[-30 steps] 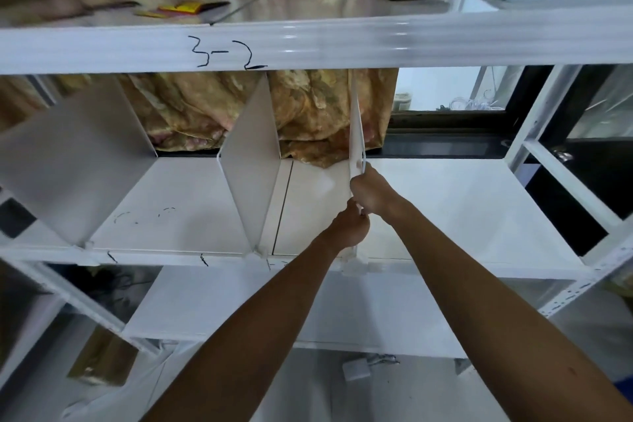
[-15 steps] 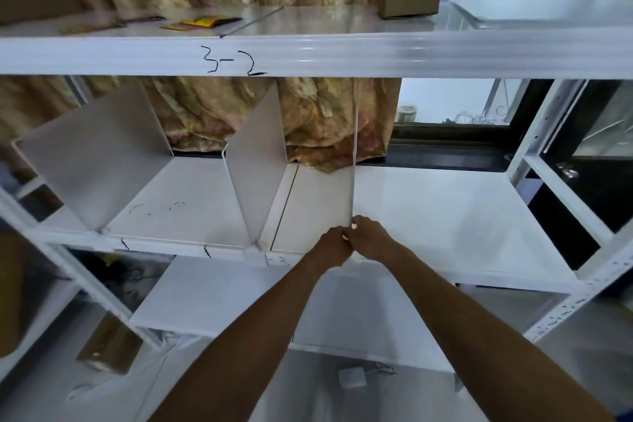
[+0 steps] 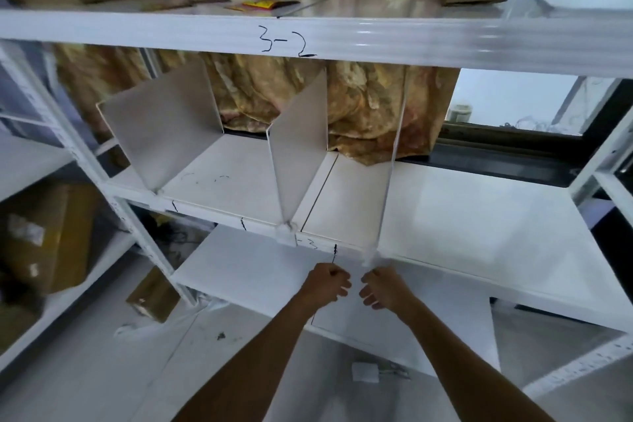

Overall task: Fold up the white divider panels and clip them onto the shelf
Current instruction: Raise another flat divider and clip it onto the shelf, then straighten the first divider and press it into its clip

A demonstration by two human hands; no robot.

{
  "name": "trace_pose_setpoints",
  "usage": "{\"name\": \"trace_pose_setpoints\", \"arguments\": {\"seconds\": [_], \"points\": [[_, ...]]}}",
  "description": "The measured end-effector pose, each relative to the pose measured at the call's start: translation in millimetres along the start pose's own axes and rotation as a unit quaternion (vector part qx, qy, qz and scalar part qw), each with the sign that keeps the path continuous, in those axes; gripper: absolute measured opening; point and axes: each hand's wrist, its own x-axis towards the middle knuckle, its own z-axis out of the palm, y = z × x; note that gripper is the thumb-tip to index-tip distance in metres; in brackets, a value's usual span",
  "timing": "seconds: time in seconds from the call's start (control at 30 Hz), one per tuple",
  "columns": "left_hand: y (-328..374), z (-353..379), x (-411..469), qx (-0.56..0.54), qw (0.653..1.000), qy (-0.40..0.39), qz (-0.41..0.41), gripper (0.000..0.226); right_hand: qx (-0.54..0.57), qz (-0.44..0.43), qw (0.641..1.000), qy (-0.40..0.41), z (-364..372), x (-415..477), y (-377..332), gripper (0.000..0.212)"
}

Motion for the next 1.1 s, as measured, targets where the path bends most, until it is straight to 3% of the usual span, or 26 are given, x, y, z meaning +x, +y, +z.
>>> {"name": "trace_pose_setpoints", "arguments": {"seconds": [0.37,0.83,1.1], "points": [[-83,-124,-93,-0.15,0.986,0.059,-0.04,0.025,-0.037,-0.079,0.994,-0.058,83,-42,0,0.017],[-171,-308,-181,-0.193,0.962,0.189,-0.044,0.024,0.04,-0.092,0.989,-0.106,259,-77,-54,0.017],[-186,-365,-177,-0.214,0.95,0.224,-0.043,0.027,-0.012,-0.12,0.982,-0.143,312,-63,-87,0.02]]}}
